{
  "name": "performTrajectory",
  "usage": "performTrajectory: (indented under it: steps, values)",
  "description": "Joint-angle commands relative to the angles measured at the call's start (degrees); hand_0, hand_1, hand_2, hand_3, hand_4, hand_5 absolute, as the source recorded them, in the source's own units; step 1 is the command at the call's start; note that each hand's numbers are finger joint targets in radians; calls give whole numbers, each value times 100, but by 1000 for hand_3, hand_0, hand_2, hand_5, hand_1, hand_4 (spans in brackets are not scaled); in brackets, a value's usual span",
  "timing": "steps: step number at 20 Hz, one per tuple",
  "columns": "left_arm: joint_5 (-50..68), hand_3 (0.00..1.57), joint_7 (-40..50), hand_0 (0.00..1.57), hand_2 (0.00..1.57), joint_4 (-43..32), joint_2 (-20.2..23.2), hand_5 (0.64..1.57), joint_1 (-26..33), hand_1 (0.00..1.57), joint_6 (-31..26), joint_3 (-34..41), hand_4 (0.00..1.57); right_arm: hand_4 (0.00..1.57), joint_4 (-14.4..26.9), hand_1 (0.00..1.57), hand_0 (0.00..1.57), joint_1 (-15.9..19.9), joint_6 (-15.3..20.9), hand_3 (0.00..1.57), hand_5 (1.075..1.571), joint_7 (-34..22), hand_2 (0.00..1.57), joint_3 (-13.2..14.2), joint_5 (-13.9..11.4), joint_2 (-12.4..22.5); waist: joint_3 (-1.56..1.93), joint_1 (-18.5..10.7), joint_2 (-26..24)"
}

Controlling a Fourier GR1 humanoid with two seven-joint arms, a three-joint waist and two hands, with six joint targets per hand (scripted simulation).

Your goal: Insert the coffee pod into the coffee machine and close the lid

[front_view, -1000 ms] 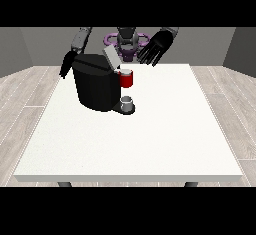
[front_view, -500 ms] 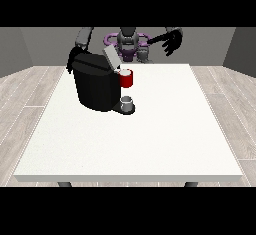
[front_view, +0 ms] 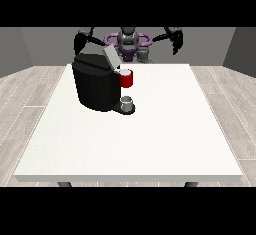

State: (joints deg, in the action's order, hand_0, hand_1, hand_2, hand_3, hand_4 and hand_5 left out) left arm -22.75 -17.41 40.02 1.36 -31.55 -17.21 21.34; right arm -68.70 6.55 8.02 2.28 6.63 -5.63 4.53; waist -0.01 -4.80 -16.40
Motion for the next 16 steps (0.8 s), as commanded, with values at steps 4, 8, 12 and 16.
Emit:
performTrajectory:
  steps: [4, 8, 12, 16]
  values:
    - [451, 0, 244, 0, 0, 287, -130, 1571, 674, 0, -138, -177, 368, 62, -405, 0, 0, 295, -461, 0, 1571, -288, 0, -277, 46, 136, 2, -366, -471]
    - [470, 0, 264, 0, 0, 703, -132, 1571, 828, 0, -26, -268, 385, 251, -725, 0, 0, 739, -964, 0, 1571, -378, 0, -188, 199, 608, 1, -284, -113]
    - [960, 0, 673, 0, 0, 1522, -134, 1571, 882, 0, -111, -628, 391, 0, -630, 0, 0, 1219, -644, 0, 1571, -584, 0, -66, 160, 474, 2, -389, 255]
    - [943, 0, 708, 0, 0, 1964, -134, 1571, 1025, 0, -51, -747, 356, 108, -398, 0, 0, 1625, -670, 0, 1571, -867, 0, 200, 427, 538, 2, -544, 597]
